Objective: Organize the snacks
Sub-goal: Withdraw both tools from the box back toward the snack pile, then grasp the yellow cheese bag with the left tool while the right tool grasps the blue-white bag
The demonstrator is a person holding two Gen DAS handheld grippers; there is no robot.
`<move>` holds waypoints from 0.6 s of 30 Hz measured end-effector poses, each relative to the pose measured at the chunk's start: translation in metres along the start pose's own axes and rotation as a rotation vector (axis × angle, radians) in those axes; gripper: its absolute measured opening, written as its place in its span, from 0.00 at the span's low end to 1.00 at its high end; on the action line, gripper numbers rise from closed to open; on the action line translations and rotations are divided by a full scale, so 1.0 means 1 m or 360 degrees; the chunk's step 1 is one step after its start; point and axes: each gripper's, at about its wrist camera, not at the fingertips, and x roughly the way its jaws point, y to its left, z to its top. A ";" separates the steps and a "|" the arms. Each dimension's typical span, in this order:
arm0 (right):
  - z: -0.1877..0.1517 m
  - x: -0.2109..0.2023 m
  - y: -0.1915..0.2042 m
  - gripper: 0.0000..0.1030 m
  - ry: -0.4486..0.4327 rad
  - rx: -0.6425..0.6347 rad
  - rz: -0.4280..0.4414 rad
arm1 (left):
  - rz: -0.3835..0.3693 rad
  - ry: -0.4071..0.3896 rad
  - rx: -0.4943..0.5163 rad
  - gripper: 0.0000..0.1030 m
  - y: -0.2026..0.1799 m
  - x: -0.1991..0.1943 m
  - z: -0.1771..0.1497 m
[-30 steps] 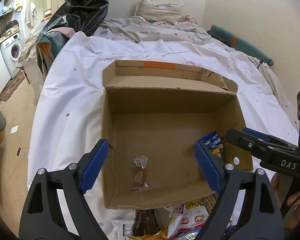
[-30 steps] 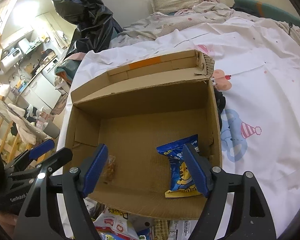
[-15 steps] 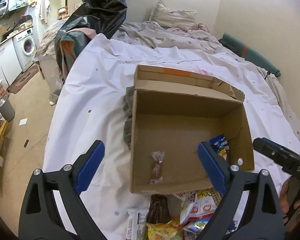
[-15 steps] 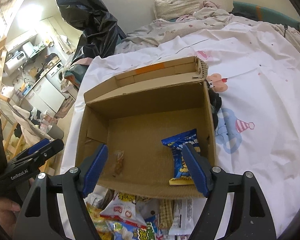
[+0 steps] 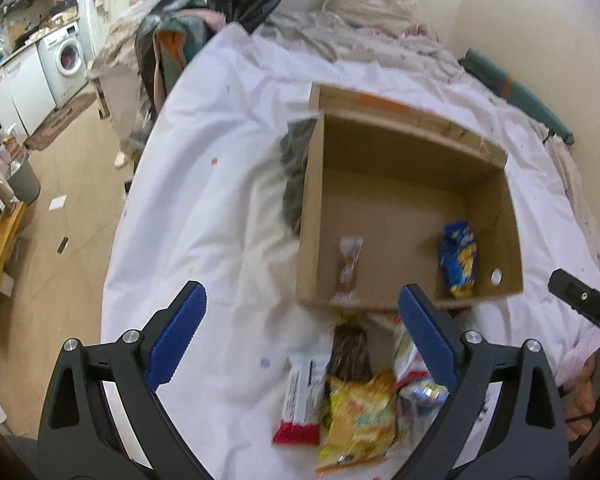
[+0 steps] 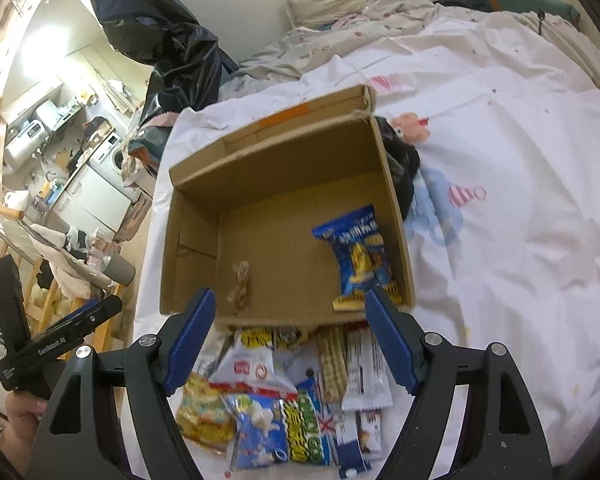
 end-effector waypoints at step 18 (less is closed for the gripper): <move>-0.024 0.001 -0.019 0.77 0.0100 0.0036 -0.0138 | -0.0100 0.0687 0.0347 0.70 -0.069 0.078 -0.094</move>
